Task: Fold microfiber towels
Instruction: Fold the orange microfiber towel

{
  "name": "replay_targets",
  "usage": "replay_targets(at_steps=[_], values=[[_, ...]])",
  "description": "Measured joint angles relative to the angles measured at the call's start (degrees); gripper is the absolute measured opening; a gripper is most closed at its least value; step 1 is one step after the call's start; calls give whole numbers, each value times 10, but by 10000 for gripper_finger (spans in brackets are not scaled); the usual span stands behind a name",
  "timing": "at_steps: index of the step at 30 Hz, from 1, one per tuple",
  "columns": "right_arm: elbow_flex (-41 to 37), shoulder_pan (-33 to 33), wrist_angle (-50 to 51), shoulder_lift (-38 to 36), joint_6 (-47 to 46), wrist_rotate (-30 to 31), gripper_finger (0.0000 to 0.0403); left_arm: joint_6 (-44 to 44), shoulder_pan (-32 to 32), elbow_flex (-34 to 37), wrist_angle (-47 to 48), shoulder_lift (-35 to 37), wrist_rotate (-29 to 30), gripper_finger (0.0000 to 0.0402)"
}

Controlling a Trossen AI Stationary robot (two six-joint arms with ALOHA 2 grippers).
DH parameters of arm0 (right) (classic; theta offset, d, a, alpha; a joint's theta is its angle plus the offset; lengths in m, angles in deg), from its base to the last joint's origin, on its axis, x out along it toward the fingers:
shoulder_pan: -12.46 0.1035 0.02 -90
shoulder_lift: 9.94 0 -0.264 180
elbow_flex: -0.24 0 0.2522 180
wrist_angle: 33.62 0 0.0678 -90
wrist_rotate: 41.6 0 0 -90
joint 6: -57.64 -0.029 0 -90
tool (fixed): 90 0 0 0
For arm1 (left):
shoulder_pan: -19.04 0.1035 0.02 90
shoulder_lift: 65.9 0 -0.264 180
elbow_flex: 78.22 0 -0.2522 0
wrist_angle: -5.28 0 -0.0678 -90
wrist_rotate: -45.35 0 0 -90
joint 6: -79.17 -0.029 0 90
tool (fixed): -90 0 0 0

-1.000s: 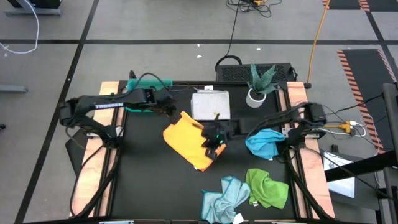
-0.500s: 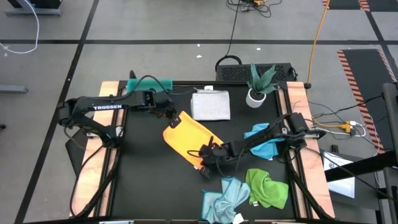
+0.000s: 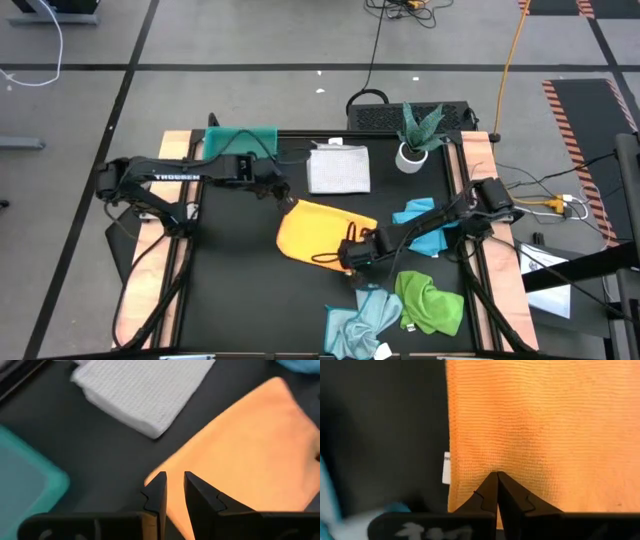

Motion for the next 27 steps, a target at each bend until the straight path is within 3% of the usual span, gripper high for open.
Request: replay_targets(at_steps=[5, 8, 27], values=[[-1, 3, 98, -34, 36, 5, 0, 22, -49, 0, -57, -59, -2, 67], [-13, 2, 103, -60, 41, 18, 0, 34, -71, 0, -88, -94, -1, 67], [-206, -14, -240, -292, -72, 52, 0, 70, -98, -1, -83, -245, -16, 67]])
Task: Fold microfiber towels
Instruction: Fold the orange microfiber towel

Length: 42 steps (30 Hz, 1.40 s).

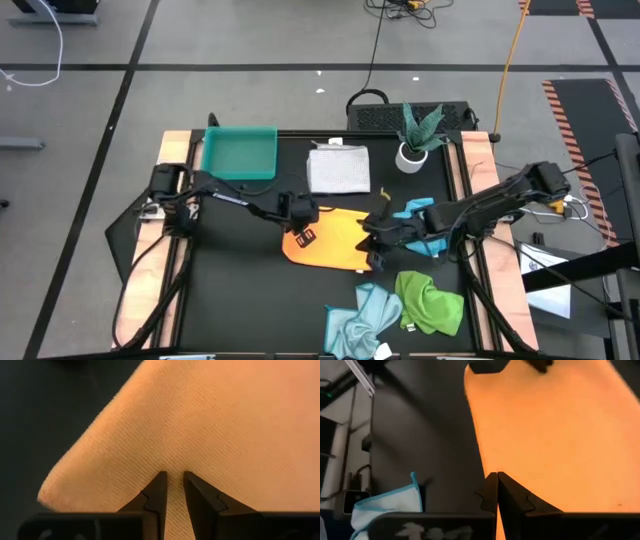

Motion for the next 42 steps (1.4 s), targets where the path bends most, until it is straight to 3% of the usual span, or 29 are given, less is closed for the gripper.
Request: replay_targets(at_steps=[7, 18, 23, 30, 35, 42], values=[[-30, -2, 8, -41, -9, 12, 0, 41, -32, -1, 43, -3, 6, 67], [-50, -34, 14, -42, -20, 7, 0, 97, -49, 3, 58, 25, 19, 67], [-50, -88, 61, -41, 21, -54, 18, 93, -35, 2, 68, 60, 45, 67], [-50, -188, 94, -39, 60, -91, 98, 75, -6, 2, 91, 98, 51, 67], [-51, -253, 92, -35, 97, -174, 147, 80, 24, 2, 112, 109, 8, 67], [-102, -303, 24, -2, 96, -264, 162, 77, 34, 1, 111, 109, -3, 67]])
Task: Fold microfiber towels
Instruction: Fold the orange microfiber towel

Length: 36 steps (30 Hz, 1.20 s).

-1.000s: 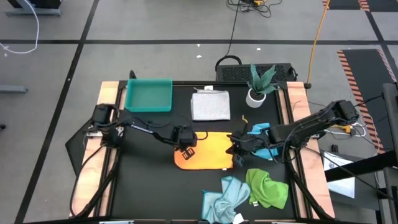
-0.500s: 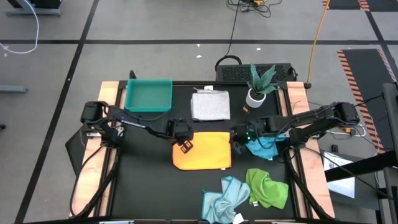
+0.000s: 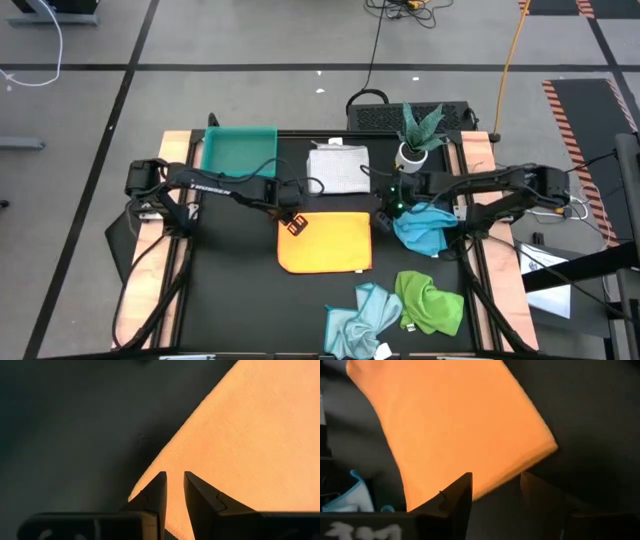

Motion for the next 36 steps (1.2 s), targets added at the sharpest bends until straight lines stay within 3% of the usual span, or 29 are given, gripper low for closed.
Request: replay_targets(at_steps=[11, 20, 28, 32, 36], values=[[-25, -52, -58, 57, 33, -12, 164, -1, 1, -1, 0, 0, 3, 67], [-25, -57, -163, 126, 31, -57, 164, 5, 1, -1, -1, 0, 2, 67], [-25, -56, -178, 134, 34, -57, 162, 5, 1, -1, -1, 0, -8, 67], [-25, -56, -175, 134, 30, -55, 122, 2, 1, -1, -1, 0, -15, 67], [-25, -56, -161, 135, 24, -55, 33, -3, 1, -1, -2, 0, -31, 67]])
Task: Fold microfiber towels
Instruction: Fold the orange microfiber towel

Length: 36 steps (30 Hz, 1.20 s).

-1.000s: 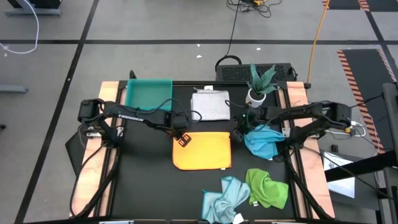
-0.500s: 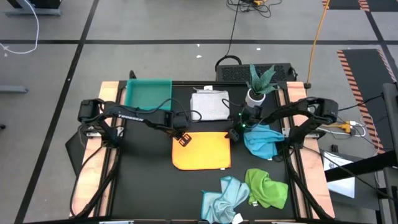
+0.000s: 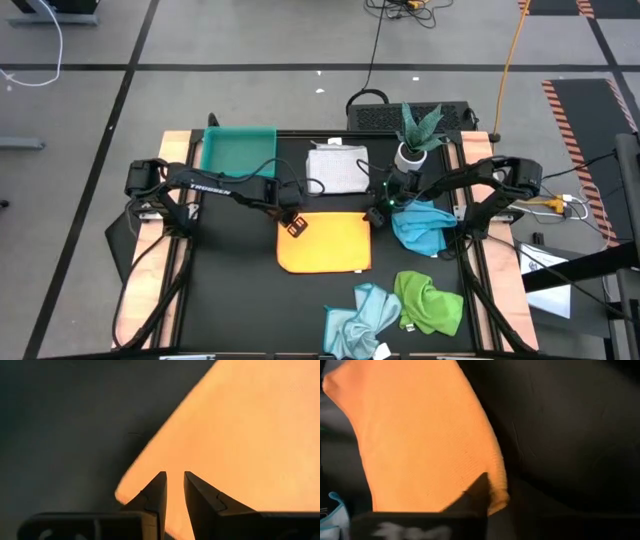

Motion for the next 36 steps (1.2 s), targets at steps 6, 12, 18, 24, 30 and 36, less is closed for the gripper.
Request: replay_targets(at_steps=[6, 12, 18, 24, 30, 36], values=[[1, 0, 62, -17, -8, -2, 5, -2, -7, 0, 0, 0, -33, 67], [33, 0, 189, -56, 2, 0, 2, -2, -26, 0, -5, 0, -37, 67], [100, 3, 239, -90, 3, 2, 1, -2, -45, 0, -5, 0, -37, 67], [146, 26, 235, -74, -11, 5, 1, 16, -71, 0, 0, 52, -12, 67], [152, 50, 226, -41, -46, 34, 1, 65, -114, 0, 48, 184, 94, 67], [170, 73, 137, -29, -95, 36, 0, 141, -169, -1, 177, 268, 185, 67]])
